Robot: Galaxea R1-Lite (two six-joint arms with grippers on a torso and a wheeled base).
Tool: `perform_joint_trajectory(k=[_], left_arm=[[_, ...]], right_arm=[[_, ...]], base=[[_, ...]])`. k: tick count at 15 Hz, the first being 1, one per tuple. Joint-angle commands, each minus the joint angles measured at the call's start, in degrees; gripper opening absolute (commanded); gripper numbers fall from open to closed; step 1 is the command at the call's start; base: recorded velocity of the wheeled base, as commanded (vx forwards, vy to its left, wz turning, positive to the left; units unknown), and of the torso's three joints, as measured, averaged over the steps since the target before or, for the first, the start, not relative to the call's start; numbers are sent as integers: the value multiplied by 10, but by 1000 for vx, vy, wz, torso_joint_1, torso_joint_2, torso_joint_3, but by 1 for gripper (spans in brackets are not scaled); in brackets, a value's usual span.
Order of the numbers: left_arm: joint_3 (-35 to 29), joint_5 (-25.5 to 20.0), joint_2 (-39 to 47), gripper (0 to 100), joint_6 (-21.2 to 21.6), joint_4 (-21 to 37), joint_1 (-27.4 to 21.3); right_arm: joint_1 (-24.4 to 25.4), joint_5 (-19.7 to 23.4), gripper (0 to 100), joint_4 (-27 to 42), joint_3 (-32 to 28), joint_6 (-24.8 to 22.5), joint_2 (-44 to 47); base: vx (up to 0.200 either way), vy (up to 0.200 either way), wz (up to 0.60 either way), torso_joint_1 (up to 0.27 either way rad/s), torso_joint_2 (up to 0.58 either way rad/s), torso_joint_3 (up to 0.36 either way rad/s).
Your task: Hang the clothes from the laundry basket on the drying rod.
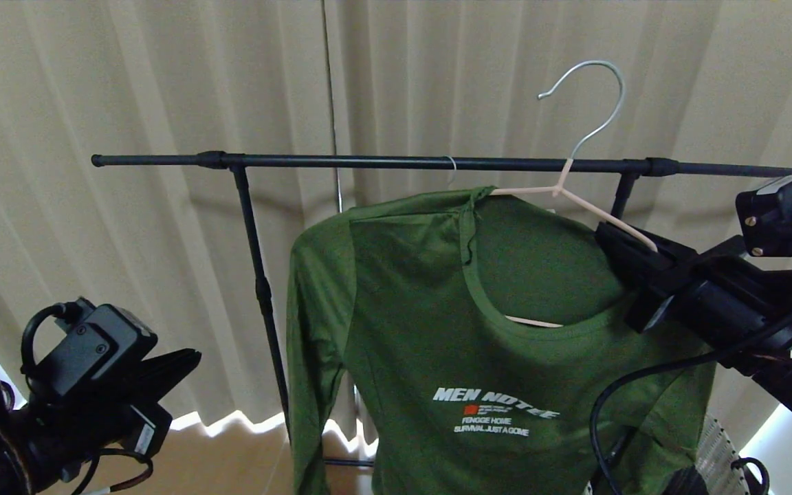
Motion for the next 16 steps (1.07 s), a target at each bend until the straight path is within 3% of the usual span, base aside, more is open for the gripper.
perform_joint_trajectory(k=[1,7,11,16], left_arm=[[7,0,-14,0,1,1,6],[19,-2,-68,0,-1,0,2],[42,-2,-154,0,-4,1,3],[72,6,-238,0,-19,4,7]], right_arm=[[-1,0,0,0,0,0,0],[-1,-1,0,4,13,-1,1],[-30,-2,0,62,19,-94,-4],[-78,-4,0,142,3,-112,-25]], base=[[0,0,0,0,0,0],[0,0,0,0,0,0],[0,0,0,0,0,0],[0,0,0,0,0,0]])
